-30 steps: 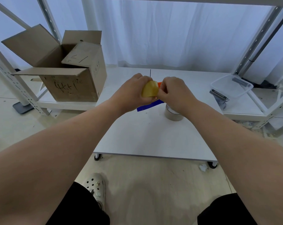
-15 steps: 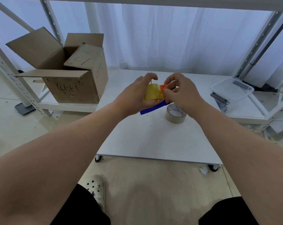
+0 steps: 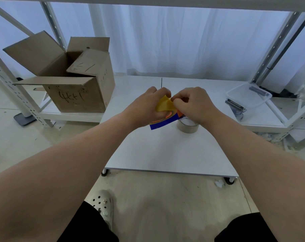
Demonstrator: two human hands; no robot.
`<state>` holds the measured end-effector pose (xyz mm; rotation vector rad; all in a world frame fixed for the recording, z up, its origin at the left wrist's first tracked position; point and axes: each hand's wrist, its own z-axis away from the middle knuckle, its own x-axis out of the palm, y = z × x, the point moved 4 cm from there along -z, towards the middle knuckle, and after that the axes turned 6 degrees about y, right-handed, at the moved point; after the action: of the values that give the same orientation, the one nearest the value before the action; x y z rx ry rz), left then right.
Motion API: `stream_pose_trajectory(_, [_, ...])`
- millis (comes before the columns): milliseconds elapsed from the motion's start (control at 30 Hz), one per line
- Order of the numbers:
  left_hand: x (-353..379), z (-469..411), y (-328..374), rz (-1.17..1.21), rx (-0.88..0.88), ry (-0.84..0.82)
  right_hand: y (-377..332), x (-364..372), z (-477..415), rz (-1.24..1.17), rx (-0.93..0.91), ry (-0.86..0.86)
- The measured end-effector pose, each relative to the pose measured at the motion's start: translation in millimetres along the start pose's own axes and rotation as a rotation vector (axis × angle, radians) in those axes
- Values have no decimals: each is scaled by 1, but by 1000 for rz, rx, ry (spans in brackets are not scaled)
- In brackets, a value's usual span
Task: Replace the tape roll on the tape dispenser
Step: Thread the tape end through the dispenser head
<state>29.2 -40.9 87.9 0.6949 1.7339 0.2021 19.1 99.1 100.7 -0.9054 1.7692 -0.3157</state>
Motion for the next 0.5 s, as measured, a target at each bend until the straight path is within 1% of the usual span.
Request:
stream_pose_trajectory(133, [-1, 1, -2, -3, 3, 10, -1, 4, 0, -15, -4, -33])
stream_pose_trajectory(233, [-2, 2, -3, 14, -12, 18, 2, 6, -2, -14, 5, 0])
stream_pose_trajectory(333, [-4, 2, -4, 44, -48, 35, 5, 7, -4, -51, 40, 34])
stream_pose_trajectory(400, [-3, 2, -4, 36, -55, 27, 9, 7, -4, -118, 86, 49])
stream_pose_trajectory(500, [-3, 2, -5, -16, -36, 9, 12, 7, -3, -142, 129, 21])
